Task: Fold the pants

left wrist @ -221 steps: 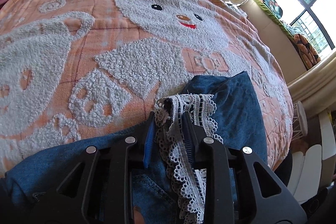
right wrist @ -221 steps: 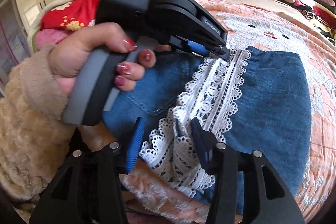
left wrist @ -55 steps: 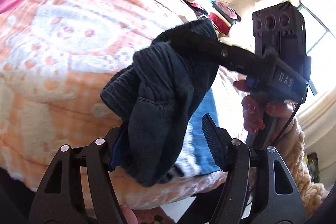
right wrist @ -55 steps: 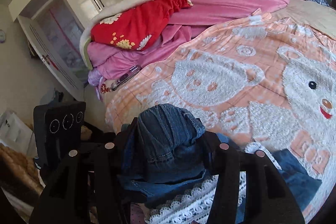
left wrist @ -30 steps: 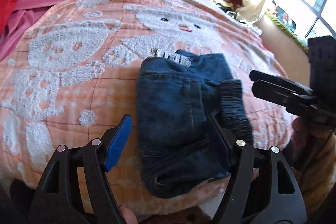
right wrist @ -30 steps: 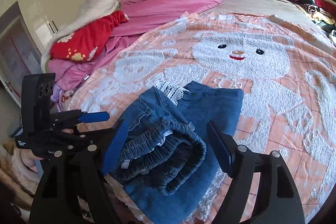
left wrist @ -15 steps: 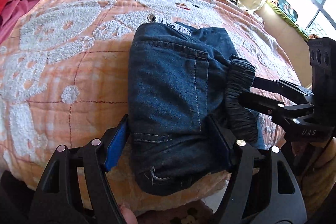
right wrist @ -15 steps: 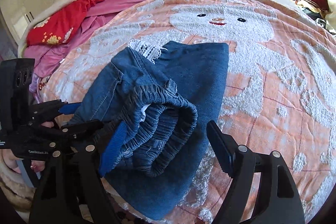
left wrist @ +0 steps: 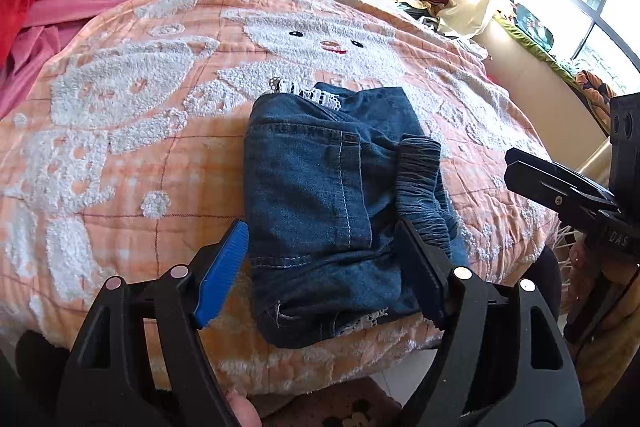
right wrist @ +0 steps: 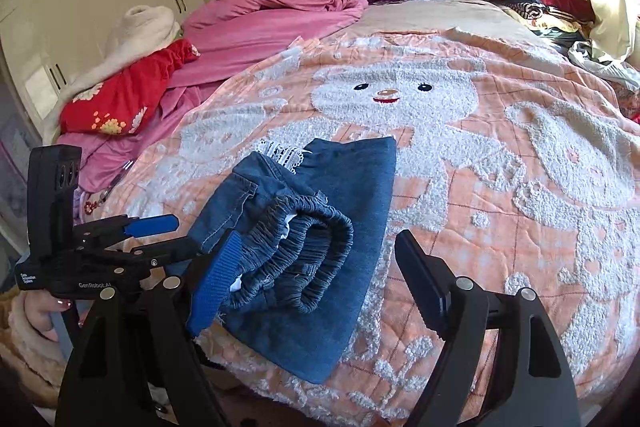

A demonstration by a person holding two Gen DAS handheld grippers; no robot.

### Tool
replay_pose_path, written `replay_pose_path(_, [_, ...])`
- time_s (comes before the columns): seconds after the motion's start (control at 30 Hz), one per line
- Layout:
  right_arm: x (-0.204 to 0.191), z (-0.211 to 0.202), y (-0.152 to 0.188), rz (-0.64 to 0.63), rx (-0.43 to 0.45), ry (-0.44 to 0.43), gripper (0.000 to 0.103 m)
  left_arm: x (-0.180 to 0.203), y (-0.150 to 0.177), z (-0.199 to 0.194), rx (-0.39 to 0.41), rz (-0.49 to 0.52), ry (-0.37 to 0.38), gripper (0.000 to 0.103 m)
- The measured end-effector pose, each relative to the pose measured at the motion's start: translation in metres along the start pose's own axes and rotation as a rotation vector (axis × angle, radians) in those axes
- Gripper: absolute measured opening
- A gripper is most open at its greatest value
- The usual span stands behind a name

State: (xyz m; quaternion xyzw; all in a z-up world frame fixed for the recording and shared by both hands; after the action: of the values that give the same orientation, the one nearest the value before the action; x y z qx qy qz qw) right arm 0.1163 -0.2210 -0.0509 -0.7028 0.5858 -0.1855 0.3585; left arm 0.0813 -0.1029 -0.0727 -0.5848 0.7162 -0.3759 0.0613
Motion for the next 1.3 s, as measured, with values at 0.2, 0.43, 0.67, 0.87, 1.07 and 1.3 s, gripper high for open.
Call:
replay_pose_path(0.2, [-0.002,-0.011,0.003,0.011,0.019,0.015,0.08,0.003,-0.005,-0.011,0.028,0.006,0.0,0.073])
replay_pose_path(0.43, [-0.001,-0.016,0.014,0.036,0.018,0.042,0.089,-0.003,-0.005,-0.015,0.037,0.01,-0.016,0.079])
replay_pose_path(0.67, [0.007,-0.013,0.028,0.071,-0.002,0.079,0.089,-0.023,0.005,-0.009,0.012,-0.04,-0.036,0.085])
replay_pose_path(0.87, [0.011,0.003,0.041,0.114,-0.049,0.051,0.089,-0.033,0.009,0.002,-0.008,-0.091,-0.006,0.086])
replay_pose_path(1.07, [0.007,0.027,0.047,0.134,-0.102,-0.005,0.089,-0.041,-0.004,0.023,-0.028,-0.144,0.037,0.086])
replay_pose_path(1.3, [0.002,0.055,0.054,0.154,-0.158,-0.072,0.089,-0.046,-0.026,0.052,-0.065,-0.186,0.103,0.085])
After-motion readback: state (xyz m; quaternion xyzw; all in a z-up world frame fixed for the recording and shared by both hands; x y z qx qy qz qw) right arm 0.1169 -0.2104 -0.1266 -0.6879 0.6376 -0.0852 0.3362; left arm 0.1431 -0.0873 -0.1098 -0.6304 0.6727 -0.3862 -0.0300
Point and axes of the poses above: each gripper's, at about its wrist camera, not at the fingertips, and z roughly the way its jaws point, x to its right, y to its underside, the point moved 8 cm from there along z, roughly the way its jaws point, and after that the axes turned 9 degrees about y, right-handed, at the moved point
